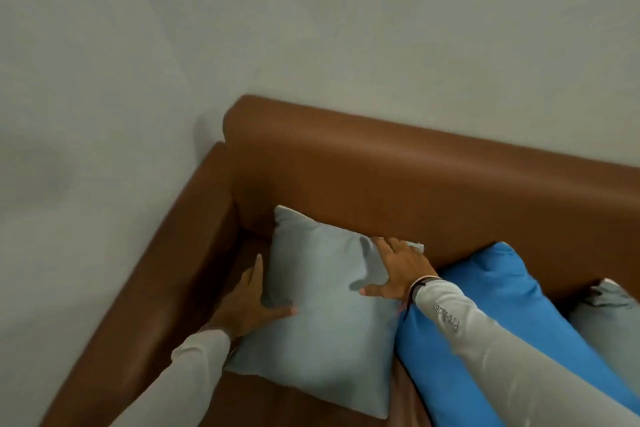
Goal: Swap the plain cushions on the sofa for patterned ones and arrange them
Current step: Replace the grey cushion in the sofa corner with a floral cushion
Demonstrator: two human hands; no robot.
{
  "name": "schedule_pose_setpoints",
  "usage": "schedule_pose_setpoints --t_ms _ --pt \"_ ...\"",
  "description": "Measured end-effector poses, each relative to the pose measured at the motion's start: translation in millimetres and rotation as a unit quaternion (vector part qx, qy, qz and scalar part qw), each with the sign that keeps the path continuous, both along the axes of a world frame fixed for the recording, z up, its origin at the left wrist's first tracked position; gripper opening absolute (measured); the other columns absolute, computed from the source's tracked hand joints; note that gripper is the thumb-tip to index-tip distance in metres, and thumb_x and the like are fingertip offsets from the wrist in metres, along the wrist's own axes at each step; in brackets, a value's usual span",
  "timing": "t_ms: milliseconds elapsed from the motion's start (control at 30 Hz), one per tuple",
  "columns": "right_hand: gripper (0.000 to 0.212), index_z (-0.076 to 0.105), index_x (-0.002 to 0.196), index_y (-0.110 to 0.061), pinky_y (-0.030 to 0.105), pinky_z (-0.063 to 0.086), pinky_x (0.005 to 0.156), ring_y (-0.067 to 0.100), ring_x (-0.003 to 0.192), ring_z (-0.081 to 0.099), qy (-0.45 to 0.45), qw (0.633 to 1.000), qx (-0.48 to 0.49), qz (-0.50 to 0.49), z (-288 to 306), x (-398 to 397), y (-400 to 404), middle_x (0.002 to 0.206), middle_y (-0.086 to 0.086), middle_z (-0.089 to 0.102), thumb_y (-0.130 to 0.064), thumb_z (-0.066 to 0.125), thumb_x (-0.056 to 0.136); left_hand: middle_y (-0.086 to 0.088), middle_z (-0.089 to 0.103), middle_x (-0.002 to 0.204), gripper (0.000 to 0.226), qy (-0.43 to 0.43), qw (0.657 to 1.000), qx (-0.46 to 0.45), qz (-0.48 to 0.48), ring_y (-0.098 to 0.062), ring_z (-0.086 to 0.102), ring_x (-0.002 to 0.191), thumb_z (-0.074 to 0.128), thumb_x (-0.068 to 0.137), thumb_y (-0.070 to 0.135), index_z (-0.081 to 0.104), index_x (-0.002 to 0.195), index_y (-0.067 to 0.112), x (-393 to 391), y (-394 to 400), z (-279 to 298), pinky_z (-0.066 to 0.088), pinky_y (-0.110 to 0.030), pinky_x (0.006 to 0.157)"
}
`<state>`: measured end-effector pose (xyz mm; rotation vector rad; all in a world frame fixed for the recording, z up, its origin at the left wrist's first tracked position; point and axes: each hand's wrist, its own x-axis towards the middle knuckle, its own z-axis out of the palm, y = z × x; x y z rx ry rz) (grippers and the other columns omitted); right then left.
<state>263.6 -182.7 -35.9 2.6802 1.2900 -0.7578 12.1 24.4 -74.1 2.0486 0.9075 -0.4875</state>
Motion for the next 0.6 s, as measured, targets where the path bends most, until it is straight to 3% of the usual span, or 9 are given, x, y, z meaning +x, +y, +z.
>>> schedule_pose_setpoints --t_ms 67,167,367,433,500,600 --pt "0.124 0.022 0.15 -0.019 0.046 0.033 0.114 0.031 0.134 0.041 0.006 1.0 -0.015 0.01 -30 19 8 0.147 0.008 0.041 -0.088 0.062 0.055 0.002 -0.002 0.176 0.155 -0.003 0.998 -0.051 0.028 -0.029 0.012 0.161 0.076 0.053 0.09 -0.021 0.16 0.036 4 9 -42 0.023 -0.055 0.129" --pt "0.13 0.02 0.151 -0.024 0.047 0.032 0.115 0.032 0.132 0.041 0.034 0.999 -0.024 0.019 -65 38 22 0.147 0.006 0.042 -0.088 0.065 0.047 0.005 0.005 0.175 0.155 -0.04 0.999 -0.019 0.017 -0.025 0.015 0.16 0.082 0.05 0.085 -0.015 0.162 0.037 19 9 -81 0.022 -0.054 0.13" --pt "0.134 0.023 0.146 -0.024 0.048 0.04 0.106 0.033 0.123 0.053 0.055 0.998 -0.031 -0.007 -94 37 47 0.137 0.008 0.055 -0.081 0.075 0.037 0.001 0.034 0.167 0.146 -0.078 0.984 -0.099 0.128 -0.025 0.036 0.152 0.104 0.048 0.041 0.014 0.163 0.026 36 13 -106 0.034 -0.049 0.125" --pt "0.12 0.035 0.142 -0.024 0.047 0.047 0.099 0.034 0.117 0.059 0.098 0.993 -0.062 -0.034 -82 34 56 0.131 0.007 0.061 -0.071 0.082 0.042 0.0 0.045 0.158 0.138 -0.076 0.978 -0.13 0.148 -0.025 0.045 0.145 0.106 0.047 0.032 0.025 0.159 0.024 36 14 -101 0.041 -0.046 0.119" --pt "0.09 0.052 0.129 -0.025 0.044 0.051 0.094 0.032 0.115 0.061 0.119 0.986 -0.11 -0.032 -58 23 58 0.126 0.006 0.065 -0.064 0.081 0.054 -0.002 0.053 0.149 0.129 -0.092 0.972 -0.15 0.155 -0.027 0.052 0.138 0.105 0.044 0.032 0.037 0.153 0.022 35 16 -90 0.046 -0.048 0.115" --pt "0.054 0.058 0.113 -0.026 0.043 0.049 0.088 0.035 0.107 0.063 0.06 0.996 -0.046 -0.057 -8 -16 42 0.115 0.009 0.068 -0.055 0.07 0.07 -0.002 0.062 0.137 0.103 -0.149 0.964 -0.159 0.151 -0.022 0.06 0.126 0.101 0.056 0.022 0.047 0.144 0.021 43 23 -59 0.052 -0.049 0.107"
